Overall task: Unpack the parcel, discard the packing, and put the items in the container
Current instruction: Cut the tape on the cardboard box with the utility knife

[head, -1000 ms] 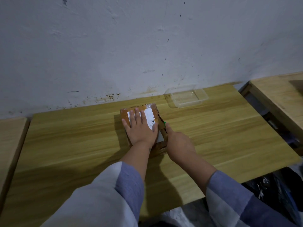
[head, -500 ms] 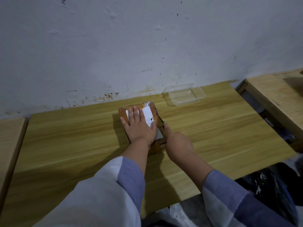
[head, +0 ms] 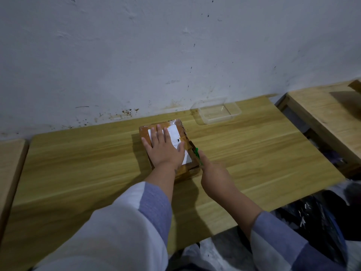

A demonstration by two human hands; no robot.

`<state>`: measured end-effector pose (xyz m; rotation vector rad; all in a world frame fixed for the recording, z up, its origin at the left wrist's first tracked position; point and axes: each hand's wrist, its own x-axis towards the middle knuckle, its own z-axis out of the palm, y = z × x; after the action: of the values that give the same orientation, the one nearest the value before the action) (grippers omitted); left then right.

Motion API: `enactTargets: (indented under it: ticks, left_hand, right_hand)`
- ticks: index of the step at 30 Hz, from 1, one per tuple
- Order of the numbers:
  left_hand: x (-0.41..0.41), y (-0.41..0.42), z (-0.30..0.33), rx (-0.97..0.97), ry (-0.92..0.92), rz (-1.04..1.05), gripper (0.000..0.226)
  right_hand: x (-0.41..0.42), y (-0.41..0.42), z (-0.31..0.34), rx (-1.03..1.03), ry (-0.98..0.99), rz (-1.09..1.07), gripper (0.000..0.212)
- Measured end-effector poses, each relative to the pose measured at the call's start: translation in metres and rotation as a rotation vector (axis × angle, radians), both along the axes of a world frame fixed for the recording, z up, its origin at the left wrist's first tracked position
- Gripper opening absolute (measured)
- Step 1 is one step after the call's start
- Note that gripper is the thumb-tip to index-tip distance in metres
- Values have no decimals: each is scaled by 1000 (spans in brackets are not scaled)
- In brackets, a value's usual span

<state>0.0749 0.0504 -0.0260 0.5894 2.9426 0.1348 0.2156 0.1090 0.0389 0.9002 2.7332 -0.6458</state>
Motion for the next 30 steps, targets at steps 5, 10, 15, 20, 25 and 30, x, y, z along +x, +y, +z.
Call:
enactTargets:
  ticks: [5,10,15,20,25,30]
  left_hand:
    - [0,0,0,1,-6,-4,78]
    - [0,0,0,-8,-10,-7,78]
    - [0,-2,1,-8,-10,-15,78]
    - [-1,-3,-1,1,-18,-29,78]
    - [-2,-6,2,26,-54,-58,76]
    - [-3,-19,5,-2,-55,-174,72]
  right_hand:
    - [0,-2,0,15,-23,-7,79]
    - [13,-9,-6,60,-45,-8,78]
    - [21,-11,-10,65,-26,-24,75]
    - [15,1,1,-57,260,-108,55]
    - [-5,18,-15,-159,293,-233,62]
    - [-26,23,-37,-222,306,-231,69]
